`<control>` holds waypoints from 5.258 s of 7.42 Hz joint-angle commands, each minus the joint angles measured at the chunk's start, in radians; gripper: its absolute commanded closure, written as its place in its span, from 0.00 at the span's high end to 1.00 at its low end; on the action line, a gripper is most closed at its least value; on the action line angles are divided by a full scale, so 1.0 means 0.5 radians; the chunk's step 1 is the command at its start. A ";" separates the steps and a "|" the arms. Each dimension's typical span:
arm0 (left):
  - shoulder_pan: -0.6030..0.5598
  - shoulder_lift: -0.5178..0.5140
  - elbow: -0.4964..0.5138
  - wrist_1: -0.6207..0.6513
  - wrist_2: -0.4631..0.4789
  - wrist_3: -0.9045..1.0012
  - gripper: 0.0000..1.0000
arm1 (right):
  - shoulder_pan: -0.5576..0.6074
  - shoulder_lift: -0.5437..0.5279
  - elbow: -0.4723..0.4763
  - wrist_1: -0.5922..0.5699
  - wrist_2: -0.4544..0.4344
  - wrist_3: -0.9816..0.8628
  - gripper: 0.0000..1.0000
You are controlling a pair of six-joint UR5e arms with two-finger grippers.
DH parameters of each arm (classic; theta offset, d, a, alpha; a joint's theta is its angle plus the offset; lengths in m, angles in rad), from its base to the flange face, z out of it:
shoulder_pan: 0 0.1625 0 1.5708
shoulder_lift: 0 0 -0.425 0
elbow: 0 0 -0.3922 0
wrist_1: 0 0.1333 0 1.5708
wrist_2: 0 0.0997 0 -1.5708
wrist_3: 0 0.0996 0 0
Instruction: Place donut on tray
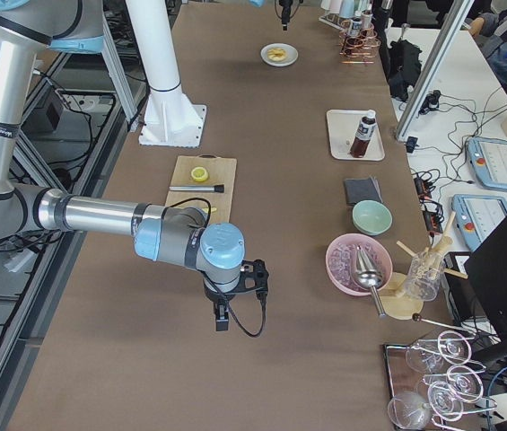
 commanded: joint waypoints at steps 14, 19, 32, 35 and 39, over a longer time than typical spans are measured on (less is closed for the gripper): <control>0.381 -0.164 0.263 -0.339 0.076 -0.401 0.09 | -0.002 0.006 0.012 0.006 0.010 0.003 0.99; 0.357 -0.389 0.257 -0.305 -0.205 -0.678 0.00 | -0.002 0.019 0.042 0.006 0.016 0.006 0.99; 0.896 -1.951 1.114 -0.341 0.823 -3.018 0.00 | -0.002 0.012 0.048 0.003 0.013 0.003 0.99; 0.918 -2.093 1.318 -0.419 0.893 -3.055 0.00 | -0.002 0.012 0.045 0.003 0.013 0.006 0.99; 0.958 -2.090 1.376 -0.477 0.942 -3.025 0.33 | -0.002 0.019 0.042 0.003 0.007 0.021 0.99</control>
